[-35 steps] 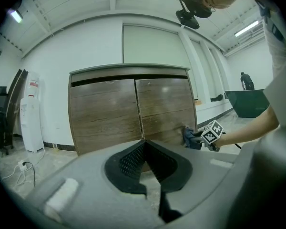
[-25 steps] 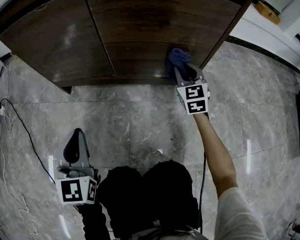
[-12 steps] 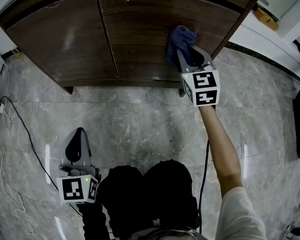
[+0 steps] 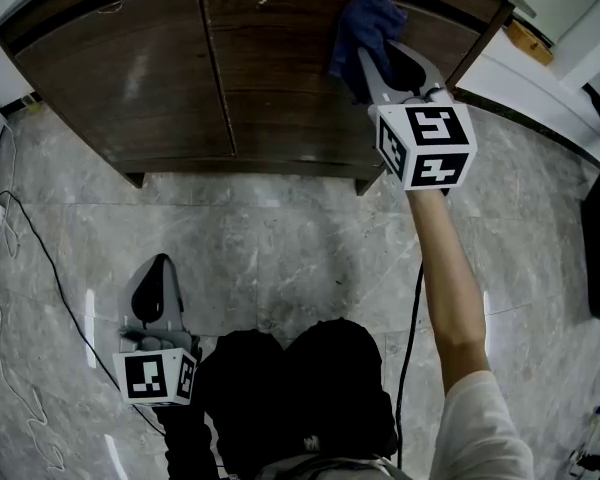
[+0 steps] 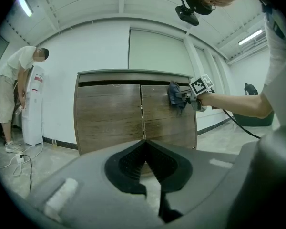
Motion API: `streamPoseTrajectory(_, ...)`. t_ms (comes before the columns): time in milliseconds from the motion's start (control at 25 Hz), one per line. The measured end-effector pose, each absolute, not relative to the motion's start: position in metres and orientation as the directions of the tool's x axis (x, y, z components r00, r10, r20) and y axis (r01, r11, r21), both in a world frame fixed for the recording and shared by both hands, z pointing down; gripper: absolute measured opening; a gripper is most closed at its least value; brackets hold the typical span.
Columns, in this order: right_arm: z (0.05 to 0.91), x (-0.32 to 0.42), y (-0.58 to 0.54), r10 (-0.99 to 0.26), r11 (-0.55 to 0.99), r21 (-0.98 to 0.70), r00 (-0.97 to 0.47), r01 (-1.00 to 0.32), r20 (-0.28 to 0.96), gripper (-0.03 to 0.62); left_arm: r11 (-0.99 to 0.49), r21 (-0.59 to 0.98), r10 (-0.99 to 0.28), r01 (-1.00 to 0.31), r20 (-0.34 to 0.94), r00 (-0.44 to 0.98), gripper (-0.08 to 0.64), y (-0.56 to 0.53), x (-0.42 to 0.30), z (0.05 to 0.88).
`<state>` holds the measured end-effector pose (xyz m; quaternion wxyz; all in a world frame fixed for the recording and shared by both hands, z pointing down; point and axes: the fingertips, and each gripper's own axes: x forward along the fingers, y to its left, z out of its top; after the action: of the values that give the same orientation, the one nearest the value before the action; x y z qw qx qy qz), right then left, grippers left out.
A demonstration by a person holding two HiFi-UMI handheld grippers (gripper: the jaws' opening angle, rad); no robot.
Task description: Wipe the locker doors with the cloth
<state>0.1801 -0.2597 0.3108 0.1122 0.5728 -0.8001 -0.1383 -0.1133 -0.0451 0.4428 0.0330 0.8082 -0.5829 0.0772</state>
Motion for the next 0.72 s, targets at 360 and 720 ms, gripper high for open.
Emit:
streamPoseTrajectory(360,0.287,0.170,-0.262,-0.948,0.289,0.350,-0.317,-0.891,-0.025,0.092,-0.307,-0.028,-0.941,-0.951,0.162,0.299,0.002,-0.045,-0.121,0.445)
streamPoseTrajectory(720,0.344,0.165,-0.263,-0.948,0.307,0.340,-0.316,-0.889,0.032,0.092,-0.300,-0.029,-0.942,-0.954,0.169,0.291,0.002,-0.044,-0.127,0.449)
